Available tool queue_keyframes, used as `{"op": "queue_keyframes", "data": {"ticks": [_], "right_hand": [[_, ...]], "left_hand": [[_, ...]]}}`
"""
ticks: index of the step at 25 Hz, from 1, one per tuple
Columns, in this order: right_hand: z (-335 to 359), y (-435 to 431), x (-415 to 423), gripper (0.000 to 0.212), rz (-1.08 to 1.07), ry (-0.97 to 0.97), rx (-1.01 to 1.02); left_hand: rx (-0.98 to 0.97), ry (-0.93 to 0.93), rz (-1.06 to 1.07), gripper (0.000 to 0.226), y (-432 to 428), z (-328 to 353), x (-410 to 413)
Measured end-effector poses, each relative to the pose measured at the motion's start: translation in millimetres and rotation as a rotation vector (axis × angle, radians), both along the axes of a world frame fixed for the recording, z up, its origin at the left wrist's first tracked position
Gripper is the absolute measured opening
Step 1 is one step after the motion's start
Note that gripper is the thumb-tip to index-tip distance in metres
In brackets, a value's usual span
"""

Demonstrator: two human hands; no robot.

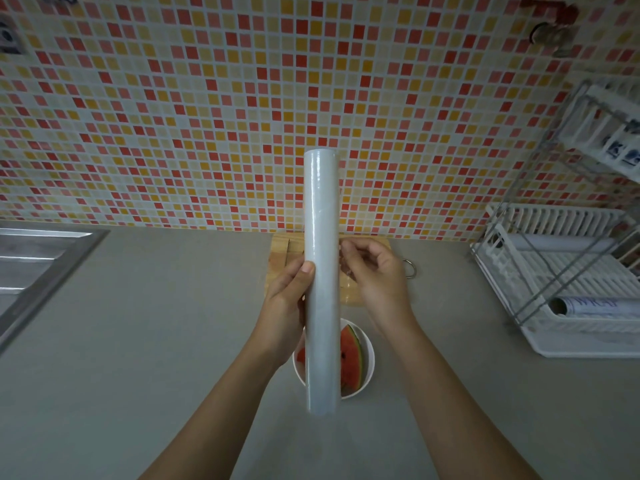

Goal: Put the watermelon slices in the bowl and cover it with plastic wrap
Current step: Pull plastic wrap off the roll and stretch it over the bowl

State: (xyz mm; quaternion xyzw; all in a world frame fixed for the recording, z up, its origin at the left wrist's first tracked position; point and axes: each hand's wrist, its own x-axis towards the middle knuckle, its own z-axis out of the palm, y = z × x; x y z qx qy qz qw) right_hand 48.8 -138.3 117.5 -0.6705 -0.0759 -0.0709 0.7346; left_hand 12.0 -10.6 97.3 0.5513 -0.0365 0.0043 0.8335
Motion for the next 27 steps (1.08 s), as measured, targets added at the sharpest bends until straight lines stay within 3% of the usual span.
{"op": "queue_keyframes", "data": {"ticks": [3, 5, 7, 9, 13, 18, 21, 25, 27], "right_hand": [[0, 2, 9, 0.011, -0.043, 0.097, -0.030], [0, 6, 10, 0.012, 0.006, 0.171, 0.077], [3, 7, 10, 0.010, 0.049, 0.124, 0.166], [9, 7, 11, 0.008, 0.005, 0.029, 0.109], [10, 12, 13, 0.012, -0.049, -0.028, -0.076], [11, 18, 9, 0.019, -0.005, 0.214, 0.265], [10, 14, 8, 0.007, 0.012, 0.103, 0.153], [15, 8, 6, 0.004, -0.054, -0.062, 0.055], [17, 7, 5, 0.003, -0.070, -0.086, 0.010]], "left_hand": [[0.002, -0.008, -0.006, 0.032, 2, -1, 0], [0.026, -0.001, -0.012, 0.035, 3, -3, 0], [0.048, 0.008, -0.017, 0.035, 4, -5, 0], [0.084, 0.020, -0.002, 0.034, 3, -3, -2], [0.433, -0.036, 0.191, 0.032, -5, 5, -8], [0.504, -0.074, 0.293, 0.016, -11, 1, -10], [0.471, -0.070, 0.255, 0.015, -12, 2, -9], [0.441, -0.009, 0.188, 0.038, -11, 3, -7], [0.446, 0.004, 0.221, 0.027, -11, 2, -7]]}}
